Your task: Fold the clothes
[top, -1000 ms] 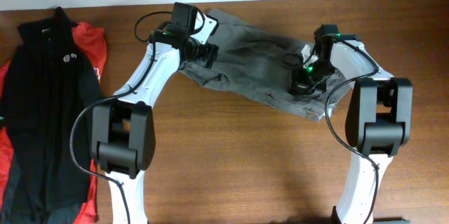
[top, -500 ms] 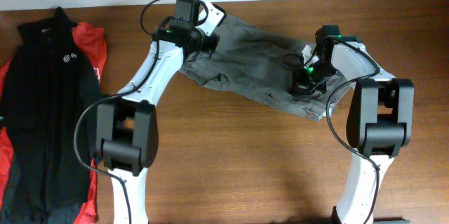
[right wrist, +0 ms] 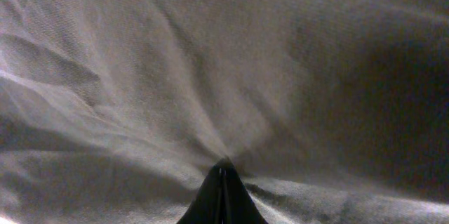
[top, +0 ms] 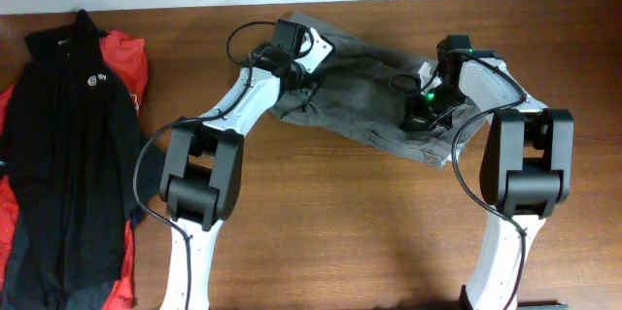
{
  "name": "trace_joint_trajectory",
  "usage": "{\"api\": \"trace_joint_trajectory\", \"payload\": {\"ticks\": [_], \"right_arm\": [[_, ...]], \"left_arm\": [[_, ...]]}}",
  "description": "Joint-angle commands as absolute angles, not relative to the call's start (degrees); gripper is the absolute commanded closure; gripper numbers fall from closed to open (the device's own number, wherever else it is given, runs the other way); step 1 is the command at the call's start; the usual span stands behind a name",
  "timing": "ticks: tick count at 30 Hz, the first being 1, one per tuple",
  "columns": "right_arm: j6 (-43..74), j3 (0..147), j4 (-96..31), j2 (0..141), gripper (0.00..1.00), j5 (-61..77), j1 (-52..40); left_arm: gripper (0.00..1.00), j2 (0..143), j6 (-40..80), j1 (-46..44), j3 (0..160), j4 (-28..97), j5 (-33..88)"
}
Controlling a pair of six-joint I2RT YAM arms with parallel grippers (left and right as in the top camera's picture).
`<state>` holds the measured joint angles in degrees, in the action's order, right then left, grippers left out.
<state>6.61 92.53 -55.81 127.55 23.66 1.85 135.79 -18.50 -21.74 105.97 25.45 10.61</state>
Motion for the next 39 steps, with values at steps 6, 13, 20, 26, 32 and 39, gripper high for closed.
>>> {"api": "trace_joint_trajectory", "payload": {"ticks": [6,13,20,26,32,39], "right_arm": [[6.4,89.6,-55.0,131.5,0.96,20.3,1.2],[6.9,89.6,-54.5,131.5,0.96,20.4,1.2],[7.9,89.6,-53.4,131.5,0.96,20.3,1.2],[8.0,89.6,-52.5,131.5,0.96,20.3,1.2],[8.0,90.3,-51.2,131.5,0.96,20.5,1.4],[8.0,94.1,-53.9,130.1,0.96,21.4,1.6]], "left_arm": [[1.00,143.7,-19.3,-21.0,107.0,16.1,7.0],[1.00,144.8,-18.1,-20.0,107.0,-0.5,2.3],[0.84,144.8,-13.6,-17.0,107.2,-30.2,-0.5],[0.84,144.6,-11.1,-16.5,111.0,-24.0,-0.4],[0.52,140.7,-11.2,-17.1,112.2,1.5,1.3],[0.29,136.8,-11.2,-18.1,112.2,23.4,2.1]]}}
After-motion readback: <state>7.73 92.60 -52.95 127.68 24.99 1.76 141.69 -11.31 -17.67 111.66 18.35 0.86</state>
